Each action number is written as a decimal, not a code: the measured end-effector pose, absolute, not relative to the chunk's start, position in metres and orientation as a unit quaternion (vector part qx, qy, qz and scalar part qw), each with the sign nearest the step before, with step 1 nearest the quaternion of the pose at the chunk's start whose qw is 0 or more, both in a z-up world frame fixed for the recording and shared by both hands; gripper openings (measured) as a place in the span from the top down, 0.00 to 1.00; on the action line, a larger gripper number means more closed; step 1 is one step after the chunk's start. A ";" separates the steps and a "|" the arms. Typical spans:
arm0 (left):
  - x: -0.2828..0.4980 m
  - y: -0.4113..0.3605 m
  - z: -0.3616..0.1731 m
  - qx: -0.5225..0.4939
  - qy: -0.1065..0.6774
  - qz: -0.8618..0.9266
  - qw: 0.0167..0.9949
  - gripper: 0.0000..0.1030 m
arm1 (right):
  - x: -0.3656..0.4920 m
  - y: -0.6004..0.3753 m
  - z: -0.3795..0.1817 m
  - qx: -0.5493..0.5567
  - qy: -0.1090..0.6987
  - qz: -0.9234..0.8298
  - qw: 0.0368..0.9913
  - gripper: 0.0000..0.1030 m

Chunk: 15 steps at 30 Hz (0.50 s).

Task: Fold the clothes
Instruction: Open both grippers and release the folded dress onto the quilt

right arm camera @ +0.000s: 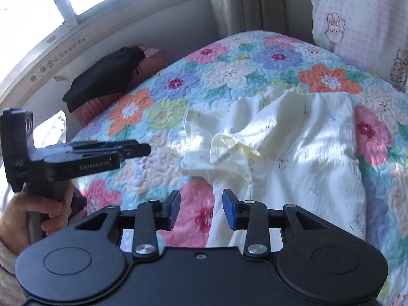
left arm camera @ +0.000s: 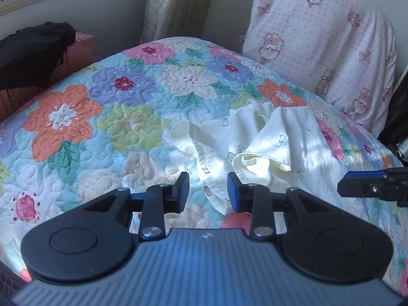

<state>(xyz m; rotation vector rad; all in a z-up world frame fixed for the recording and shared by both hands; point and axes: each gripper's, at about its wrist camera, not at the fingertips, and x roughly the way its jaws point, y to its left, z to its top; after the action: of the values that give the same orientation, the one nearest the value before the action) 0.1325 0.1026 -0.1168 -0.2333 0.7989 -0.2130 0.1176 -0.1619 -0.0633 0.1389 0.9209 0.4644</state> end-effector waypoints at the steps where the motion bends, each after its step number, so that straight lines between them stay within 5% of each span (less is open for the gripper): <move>1: 0.139 0.106 -0.124 -0.131 0.395 -0.104 0.903 0.67 | 0.132 -0.162 -0.074 0.103 0.434 0.214 0.869 0.59; 5: 0.173 0.112 -0.148 -0.183 0.410 -0.098 0.888 0.56 | 0.177 -0.162 -0.109 0.195 0.417 0.182 0.869 0.59; 11: 0.215 0.090 -0.160 -0.064 0.359 -0.015 0.931 0.50 | 0.220 -0.182 -0.136 0.203 0.433 0.110 0.871 0.57; 15: 0.249 0.109 -0.182 -0.188 0.392 -0.068 0.898 0.47 | 0.232 -0.196 -0.148 0.228 0.436 0.107 0.864 0.47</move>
<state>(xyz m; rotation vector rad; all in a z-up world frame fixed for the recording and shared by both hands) 0.2485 0.1093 -0.1825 -0.3891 0.8112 -0.1402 0.2316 -0.1957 -0.1475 0.4776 0.9133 0.2241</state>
